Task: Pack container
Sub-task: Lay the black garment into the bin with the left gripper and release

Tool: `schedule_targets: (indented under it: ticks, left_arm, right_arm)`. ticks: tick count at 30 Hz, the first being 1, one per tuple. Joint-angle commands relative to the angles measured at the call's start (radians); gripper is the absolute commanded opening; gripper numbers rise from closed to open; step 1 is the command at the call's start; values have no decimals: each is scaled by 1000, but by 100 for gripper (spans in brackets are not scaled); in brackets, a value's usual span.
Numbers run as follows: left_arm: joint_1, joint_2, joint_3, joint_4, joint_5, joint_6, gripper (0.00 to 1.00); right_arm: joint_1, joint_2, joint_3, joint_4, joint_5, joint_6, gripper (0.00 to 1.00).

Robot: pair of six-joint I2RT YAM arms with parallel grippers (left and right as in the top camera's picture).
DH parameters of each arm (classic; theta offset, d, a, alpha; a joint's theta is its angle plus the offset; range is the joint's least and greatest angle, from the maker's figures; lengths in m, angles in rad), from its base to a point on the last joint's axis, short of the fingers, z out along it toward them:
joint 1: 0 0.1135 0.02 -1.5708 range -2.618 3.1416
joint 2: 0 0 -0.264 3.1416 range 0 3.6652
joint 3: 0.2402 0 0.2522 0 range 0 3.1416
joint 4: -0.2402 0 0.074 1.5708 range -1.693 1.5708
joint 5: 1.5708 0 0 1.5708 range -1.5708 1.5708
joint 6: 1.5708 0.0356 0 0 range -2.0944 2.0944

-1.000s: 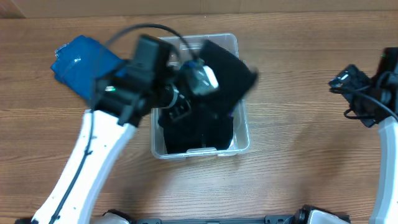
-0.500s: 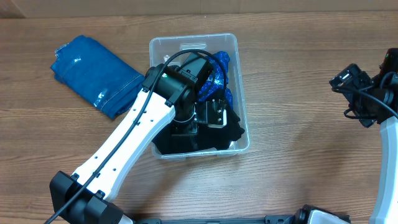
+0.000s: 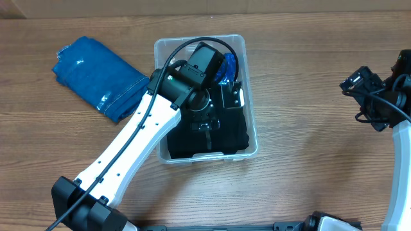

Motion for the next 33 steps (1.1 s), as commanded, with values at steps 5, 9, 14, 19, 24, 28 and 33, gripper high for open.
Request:
schedule_targets:
  ticks: [5, 9, 14, 19, 24, 28, 33]
  left_arm:
    - [2, 19, 13, -20, 141, -433, 98]
    - [3, 146, 13, -17, 151, -722, 99]
    - [8, 423, 13, -29, 145, -858, 96]
    - [8, 502, 21, -42, 93, -867, 96]
    - [8, 365, 190, -149, -19, -864, 100]
    - [18, 172, 280, -153, -83, -882, 100]
    - [288, 50, 281, -188, -146, -1167, 100]
  right_arm:
    - [-5, -12, 6, 5, 2, -7, 100]
    - [-5, -12, 6, 5, 2, -6, 100]
    - [-5, -12, 6, 8, 2, -14, 100]
    - [-5, -12, 6, 8, 2, -21, 100]
    - [-5, -12, 6, 8, 2, -22, 100]
    - [-5, -12, 6, 12, 2, -33, 100]
    - [-5, -12, 6, 11, 2, -37, 100]
